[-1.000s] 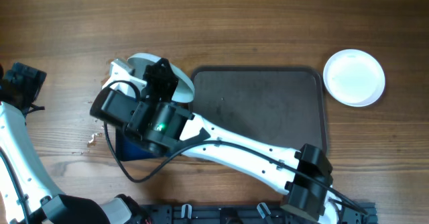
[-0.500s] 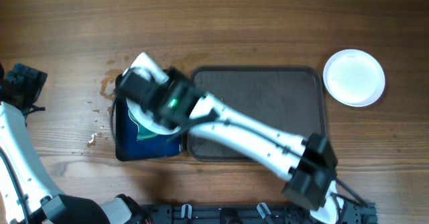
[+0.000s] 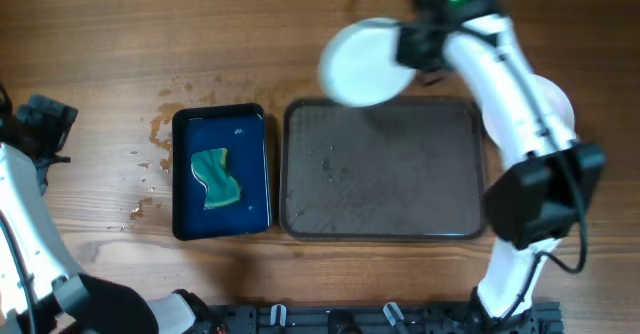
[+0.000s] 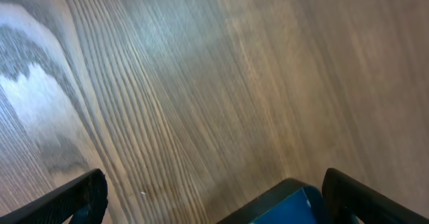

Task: Clean dirty plates on tray and stack at the side
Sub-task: 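Carry the plate right and stack it on the cleaned plates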

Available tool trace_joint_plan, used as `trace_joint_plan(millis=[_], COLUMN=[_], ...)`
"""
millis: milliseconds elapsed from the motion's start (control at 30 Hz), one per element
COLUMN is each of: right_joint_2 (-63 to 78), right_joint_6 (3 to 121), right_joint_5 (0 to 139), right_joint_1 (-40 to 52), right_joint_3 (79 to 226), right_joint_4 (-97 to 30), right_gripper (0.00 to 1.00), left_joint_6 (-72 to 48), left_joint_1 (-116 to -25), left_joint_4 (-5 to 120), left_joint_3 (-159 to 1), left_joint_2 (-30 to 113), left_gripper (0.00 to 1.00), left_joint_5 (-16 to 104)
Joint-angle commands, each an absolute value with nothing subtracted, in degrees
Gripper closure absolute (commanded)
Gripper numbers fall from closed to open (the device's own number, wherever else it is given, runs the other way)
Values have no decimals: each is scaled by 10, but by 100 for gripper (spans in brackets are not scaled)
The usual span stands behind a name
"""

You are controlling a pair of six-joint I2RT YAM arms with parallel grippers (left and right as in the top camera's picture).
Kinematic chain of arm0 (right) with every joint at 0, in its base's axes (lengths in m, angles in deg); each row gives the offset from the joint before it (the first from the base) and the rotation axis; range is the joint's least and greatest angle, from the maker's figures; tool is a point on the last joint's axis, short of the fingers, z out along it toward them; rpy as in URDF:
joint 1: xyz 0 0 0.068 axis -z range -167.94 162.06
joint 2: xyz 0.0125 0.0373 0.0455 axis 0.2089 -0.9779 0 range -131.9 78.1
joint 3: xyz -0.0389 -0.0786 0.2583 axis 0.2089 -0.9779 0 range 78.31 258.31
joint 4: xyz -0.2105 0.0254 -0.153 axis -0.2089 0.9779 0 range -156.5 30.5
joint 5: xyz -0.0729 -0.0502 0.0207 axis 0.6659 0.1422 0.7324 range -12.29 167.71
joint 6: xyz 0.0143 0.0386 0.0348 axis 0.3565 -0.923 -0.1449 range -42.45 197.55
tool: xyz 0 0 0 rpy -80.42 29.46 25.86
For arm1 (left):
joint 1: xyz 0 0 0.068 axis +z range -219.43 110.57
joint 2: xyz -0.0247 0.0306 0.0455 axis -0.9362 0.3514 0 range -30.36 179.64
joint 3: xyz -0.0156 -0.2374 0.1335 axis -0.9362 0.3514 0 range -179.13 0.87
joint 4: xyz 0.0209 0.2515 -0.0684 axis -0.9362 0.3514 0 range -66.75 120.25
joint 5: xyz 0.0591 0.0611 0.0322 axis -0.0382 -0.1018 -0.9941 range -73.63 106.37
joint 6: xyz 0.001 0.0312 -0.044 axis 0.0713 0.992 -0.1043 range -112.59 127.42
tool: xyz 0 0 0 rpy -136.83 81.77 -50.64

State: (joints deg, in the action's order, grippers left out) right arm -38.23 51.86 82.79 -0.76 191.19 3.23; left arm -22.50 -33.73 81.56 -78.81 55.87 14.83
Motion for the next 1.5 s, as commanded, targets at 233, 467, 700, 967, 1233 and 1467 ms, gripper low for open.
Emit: trace_joint_plan(millis=[233,467,700,967,1233,1467], right_joint_2=[-359,-359,-359,-360,-360,-360], right_joint_6=[500,536,540,534,529,529], right_joint_5=[777,776,757,763,761,731], right_joint_1=[313,447,506,506,505,453], right_joint_3=[1922,1922,1916,1794,1746,1647], right_joint_4=[89,107,103,18,-12,-74], right_gripper=[96,96,96,96,96,96], left_joint_6=[-231,-231,-231,-231,-231,-235], left_joint_1=[-400,-450,-505,-550,-557,-558], left_joint_4=[810,797,773,763,752,747], left_joint_3=[-790,-790,-790,-790,-790,-790], left_joint_2=[613,626,626,627,627,628], left_gripper=[0,0,0,0,0,0], left_joint_5=[159,159,159,159,159,160])
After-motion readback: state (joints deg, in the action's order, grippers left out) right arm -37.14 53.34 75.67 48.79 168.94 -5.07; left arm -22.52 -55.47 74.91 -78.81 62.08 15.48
